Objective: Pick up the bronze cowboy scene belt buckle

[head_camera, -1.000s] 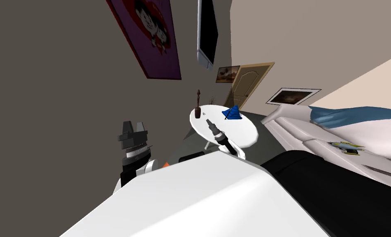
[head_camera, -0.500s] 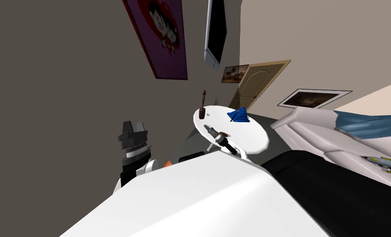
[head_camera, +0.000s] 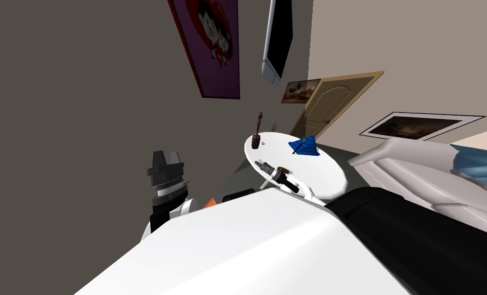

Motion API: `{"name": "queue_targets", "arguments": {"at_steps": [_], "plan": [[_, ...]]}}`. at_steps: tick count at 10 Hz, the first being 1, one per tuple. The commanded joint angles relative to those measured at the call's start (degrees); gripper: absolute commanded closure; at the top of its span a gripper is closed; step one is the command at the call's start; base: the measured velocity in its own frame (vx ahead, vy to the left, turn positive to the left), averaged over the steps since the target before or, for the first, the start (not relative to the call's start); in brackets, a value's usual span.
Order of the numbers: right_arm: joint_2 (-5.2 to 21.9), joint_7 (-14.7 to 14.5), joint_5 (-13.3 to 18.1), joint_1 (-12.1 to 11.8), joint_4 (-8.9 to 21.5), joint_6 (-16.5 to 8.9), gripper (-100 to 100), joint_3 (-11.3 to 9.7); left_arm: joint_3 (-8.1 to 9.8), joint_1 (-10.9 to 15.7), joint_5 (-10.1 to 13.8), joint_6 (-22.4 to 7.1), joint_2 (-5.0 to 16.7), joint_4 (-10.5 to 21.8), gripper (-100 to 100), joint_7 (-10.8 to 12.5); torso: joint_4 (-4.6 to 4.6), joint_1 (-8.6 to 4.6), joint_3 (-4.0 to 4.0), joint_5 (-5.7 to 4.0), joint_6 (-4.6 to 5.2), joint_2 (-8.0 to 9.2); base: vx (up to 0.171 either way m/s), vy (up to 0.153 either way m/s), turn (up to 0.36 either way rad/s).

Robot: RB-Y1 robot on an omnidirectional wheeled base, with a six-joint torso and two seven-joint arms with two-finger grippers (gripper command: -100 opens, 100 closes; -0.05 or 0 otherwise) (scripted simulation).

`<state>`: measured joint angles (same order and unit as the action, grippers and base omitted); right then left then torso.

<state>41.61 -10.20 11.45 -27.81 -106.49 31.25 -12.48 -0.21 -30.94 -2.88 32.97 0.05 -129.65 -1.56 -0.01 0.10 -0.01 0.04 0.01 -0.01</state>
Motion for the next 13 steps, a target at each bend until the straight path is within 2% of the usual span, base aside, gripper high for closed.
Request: {"name": "queue_targets", "arguments": {"at_steps": [1,2,3,5,6,7,8,10,11,12,13], "plan": [[1.5,-0.3,0.6,0.0,1.7,0.3,-100,-0.6,0.0,0.0,0.0,0.0,0.0,0.0,0,0.0,0.0,0.0,0.0,0.0,0.0,0.0,0.019,0.015,0.066],[4.0,-0.4,1.7,0.0,3.9,0.2,-100,-1.7,0.0,0.0,0.0,0.0,0.0,0.0,0,0.0,0.0,-0.02,0.01,-0.01,0.03,0.01,0.021,0.02,0.156],[4.2,-0.4,1.7,0.0,3.9,0.2,-100,-1.7,0.0,0.0,0.0,0.0,0.0,0.0,0,0.0,0.0,0.0,0.0,-0.01,0.0,0.0,0.016,0.011,0.082],[8.6,-0.7,3.9,-0.2,7.8,0.1,-100,-3.8,0.0,0.0,0.0,0.0,0.0,0.0,0,0.0,0.01,-0.03,0.02,0.0,0.01,0.03,0.016,0.013,0.199],[9.7,-0.7,3.9,-0.2,8.4,0.1,-100,-3.8,0.0,0.0,0.0,0.0,0.0,0.0,0,0.0,0.0,-0.04,0.01,-0.01,0.0,0.02,0.014,0.001,0.059],[11.8,-0.8,5.0,-0.2,10.6,0.0,-100,-4.9,0.01,0.0,0.0,0.0,0.0,0.0,0,0.0,0.01,-0.07,0.01,-0.02,0.04,0.03,0.011,0.004,0.145],[12.4,-0.8,5.0,-0.2,10.6,0.0,-100,-4.9,0.0,0.0,0.0,0.0,0.0,0.0,0,0.0,0.01,-0.06,0.02,-0.02,0.01,0.04,0.009,-0.002,0.071],[16.3,-1.1,7.3,-0.3,14.7,0.0,-100,-7.0,0.0,0.0,0.0,0.0,0.0,0.0,0,0.0,0.01,-0.08,0.03,-0.01,0.02,0.06,0.011,-0.005,0.176],[17.5,-1.1,7.3,-0.3,14.9,0.0,-100,-7.0,0.0,0.0,0.0,0.0,0.0,0.0,0,0.0,0.01,-0.12,0.02,-0.03,0.01,0.04,0.011,-0.013,0.077],[19.4,-1.3,8.4,-0.3,17.0,0.0,-100,-8.0,0.01,0.0,0.0,0.0,0.0,0.0,0,0.0,0.01,-0.11,0.03,-0.02,0.05,0.05,0.011,-0.009,0.134],[20.0,-1.3,8.4,-0.3,17.0,0.0,-100,-8.0,0.01,0.0,0.0,0.0,0.0,0.0,0,0.0,0.01,-0.11,0.02,-0.03,0.01,0.03,0.008,-0.01,0.079]]}}
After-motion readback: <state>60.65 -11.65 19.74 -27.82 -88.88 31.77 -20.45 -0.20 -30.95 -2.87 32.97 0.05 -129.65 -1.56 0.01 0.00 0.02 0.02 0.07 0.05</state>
